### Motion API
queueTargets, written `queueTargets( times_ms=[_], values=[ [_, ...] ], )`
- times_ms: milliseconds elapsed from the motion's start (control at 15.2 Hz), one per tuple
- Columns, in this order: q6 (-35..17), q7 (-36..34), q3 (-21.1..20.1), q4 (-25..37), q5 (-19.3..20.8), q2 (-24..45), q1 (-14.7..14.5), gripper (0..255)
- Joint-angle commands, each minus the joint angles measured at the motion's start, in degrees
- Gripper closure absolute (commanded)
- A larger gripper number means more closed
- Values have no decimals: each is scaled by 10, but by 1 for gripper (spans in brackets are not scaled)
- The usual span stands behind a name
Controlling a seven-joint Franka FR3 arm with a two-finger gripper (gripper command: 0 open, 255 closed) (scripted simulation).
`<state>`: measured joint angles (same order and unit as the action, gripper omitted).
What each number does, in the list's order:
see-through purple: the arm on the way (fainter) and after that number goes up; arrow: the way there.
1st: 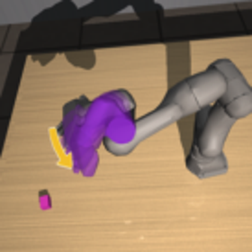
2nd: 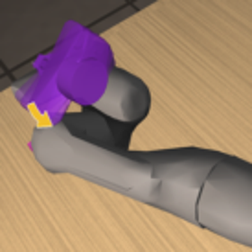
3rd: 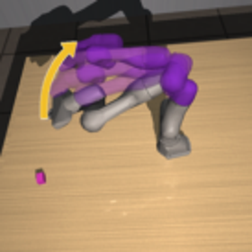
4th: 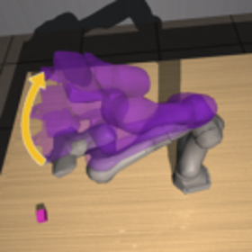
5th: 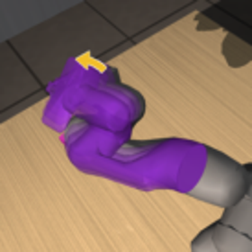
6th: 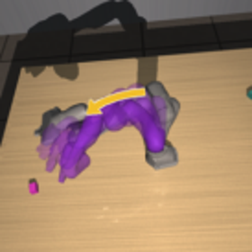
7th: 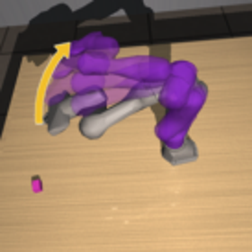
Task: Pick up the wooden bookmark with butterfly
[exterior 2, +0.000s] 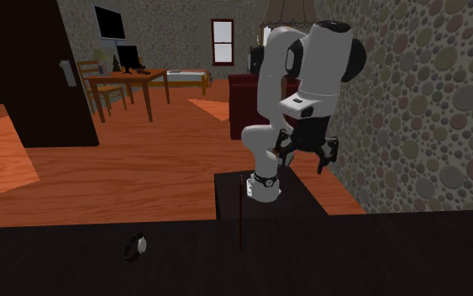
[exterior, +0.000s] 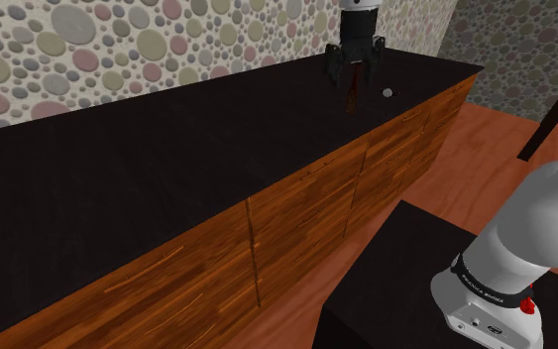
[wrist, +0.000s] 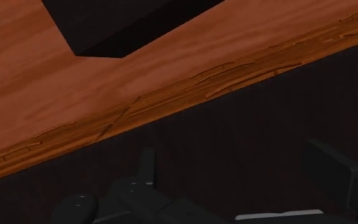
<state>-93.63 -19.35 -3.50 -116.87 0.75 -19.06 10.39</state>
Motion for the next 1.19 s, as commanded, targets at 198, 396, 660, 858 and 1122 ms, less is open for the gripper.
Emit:
queueTargets(
  times_ms=[198, 396, 660, 858, 1122],
  values=[
    [22, -99, 2, 106, 41, 87, 33, 0],
    [44, -153, 8, 174, 64, 136, 49, 0],
    [82, -219, 22, 269, 94, 198, 67, 0],
    [117, -264, 35, 346, 114, 245, 78, 0],
    [101, -280, 39, 333, 118, 249, 81, 0]
  ],
)
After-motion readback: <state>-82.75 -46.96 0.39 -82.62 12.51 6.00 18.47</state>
